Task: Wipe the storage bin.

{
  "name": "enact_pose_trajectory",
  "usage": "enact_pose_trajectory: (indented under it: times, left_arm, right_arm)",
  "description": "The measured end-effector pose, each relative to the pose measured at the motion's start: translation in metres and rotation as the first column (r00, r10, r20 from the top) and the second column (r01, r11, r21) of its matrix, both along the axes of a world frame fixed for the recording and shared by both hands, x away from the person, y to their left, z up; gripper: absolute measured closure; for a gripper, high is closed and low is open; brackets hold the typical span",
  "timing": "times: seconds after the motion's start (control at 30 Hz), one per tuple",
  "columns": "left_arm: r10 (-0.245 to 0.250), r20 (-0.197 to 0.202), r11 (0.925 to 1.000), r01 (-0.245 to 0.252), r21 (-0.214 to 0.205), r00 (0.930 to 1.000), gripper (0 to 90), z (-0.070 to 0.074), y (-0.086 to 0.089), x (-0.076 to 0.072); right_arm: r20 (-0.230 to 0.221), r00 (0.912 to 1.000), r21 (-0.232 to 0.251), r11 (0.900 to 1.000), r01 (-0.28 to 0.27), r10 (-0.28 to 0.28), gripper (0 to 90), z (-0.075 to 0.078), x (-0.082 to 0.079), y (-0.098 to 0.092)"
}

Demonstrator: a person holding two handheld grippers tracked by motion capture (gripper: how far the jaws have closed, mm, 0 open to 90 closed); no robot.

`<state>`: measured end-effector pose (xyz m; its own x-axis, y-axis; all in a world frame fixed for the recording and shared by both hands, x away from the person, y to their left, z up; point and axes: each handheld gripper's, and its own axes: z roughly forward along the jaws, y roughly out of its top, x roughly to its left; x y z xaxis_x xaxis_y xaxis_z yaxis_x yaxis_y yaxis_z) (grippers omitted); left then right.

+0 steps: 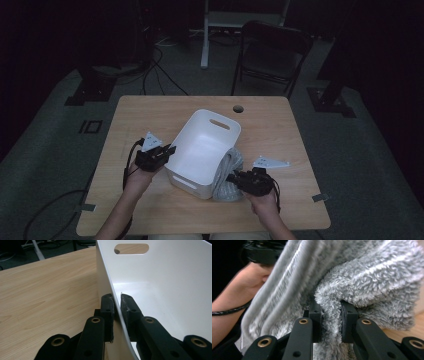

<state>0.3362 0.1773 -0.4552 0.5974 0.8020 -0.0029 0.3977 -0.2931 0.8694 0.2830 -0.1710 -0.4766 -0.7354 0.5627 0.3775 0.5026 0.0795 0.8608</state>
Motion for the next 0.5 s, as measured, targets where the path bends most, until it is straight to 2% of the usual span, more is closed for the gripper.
enact_pose_trajectory:
  times: [0.07,0.13,0.3,0.47,0.5]
  left_arm:
    - [-0.02,-0.005,0.9997,0.02,-0.013,0.9998,81.4,0.0,0.001,0.001]
    - [-0.031,-0.003,0.9995,0.031,-0.01,0.9995,81.4,0.0,0.001,0.001]
    - [-0.034,-0.001,0.9994,0.034,-0.006,0.9994,81.2,0.0,0.0,0.001]
    - [-0.028,-0.001,0.9996,0.028,-0.006,0.9996,80.9,0.0,0.0,0.0]
    - [-0.028,-0.001,0.9996,0.028,-0.006,0.9996,80.8,0.0,0.0,0.0]
  right_arm:
    - [0.023,0.9996,-0.045,0.9988,0.018,-0.017,75.9,-0.003,-0.002,0.008]
    - [0.015,0.9995,-0.081,0.9963,0.028,-0.027,76.1,-0.01,0.0,0.014]
    - [-0.042,0.9973,-0.118,0.9915,0.055,-0.06,76.2,-0.025,0.01,0.013]
    - [-0.094,0.9913,-0.187,0.9795,0.074,-0.093,76.1,-0.043,0.022,0.013]
    - [-0.094,0.9913,-0.187,0.9795,0.074,-0.093,76.1,-0.043,0.022,0.013]
